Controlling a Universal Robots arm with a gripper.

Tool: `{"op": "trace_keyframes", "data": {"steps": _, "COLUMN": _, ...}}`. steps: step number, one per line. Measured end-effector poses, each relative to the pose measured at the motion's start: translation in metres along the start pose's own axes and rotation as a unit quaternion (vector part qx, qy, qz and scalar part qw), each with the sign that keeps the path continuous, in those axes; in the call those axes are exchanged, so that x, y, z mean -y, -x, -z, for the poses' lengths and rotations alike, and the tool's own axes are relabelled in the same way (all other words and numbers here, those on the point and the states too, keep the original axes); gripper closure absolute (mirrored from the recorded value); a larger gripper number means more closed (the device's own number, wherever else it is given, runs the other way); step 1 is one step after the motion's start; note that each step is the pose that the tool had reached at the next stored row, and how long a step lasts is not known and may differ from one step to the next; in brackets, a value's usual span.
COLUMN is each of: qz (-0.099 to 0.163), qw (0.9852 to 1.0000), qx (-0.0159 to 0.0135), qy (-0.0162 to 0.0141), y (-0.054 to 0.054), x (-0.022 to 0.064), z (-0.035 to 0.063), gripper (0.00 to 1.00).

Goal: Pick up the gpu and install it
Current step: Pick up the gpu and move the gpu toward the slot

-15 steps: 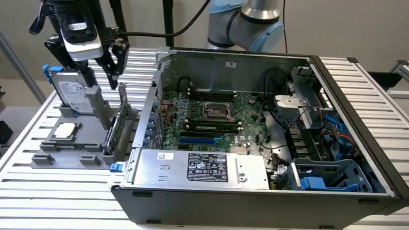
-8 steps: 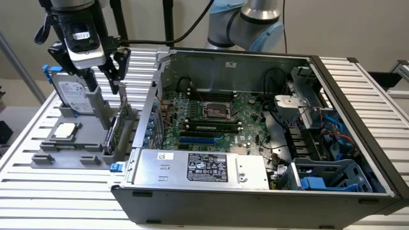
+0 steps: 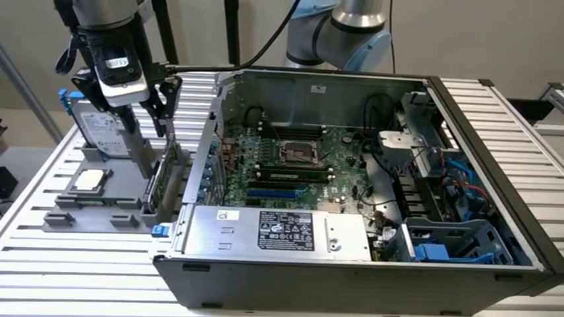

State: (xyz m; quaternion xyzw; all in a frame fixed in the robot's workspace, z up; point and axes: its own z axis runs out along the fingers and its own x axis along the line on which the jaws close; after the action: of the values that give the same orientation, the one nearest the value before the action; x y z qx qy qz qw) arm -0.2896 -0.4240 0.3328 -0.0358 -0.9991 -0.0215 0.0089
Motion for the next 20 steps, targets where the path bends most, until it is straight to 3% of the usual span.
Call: {"op": "trace_keyframes", "data": {"steps": 20, "qz": 0.000, "qw": 1.0000, "qx": 0.0000, "qy": 0.0000, "y": 0.001, "x": 0.0016, "z": -0.0363, "gripper": 0.00}}
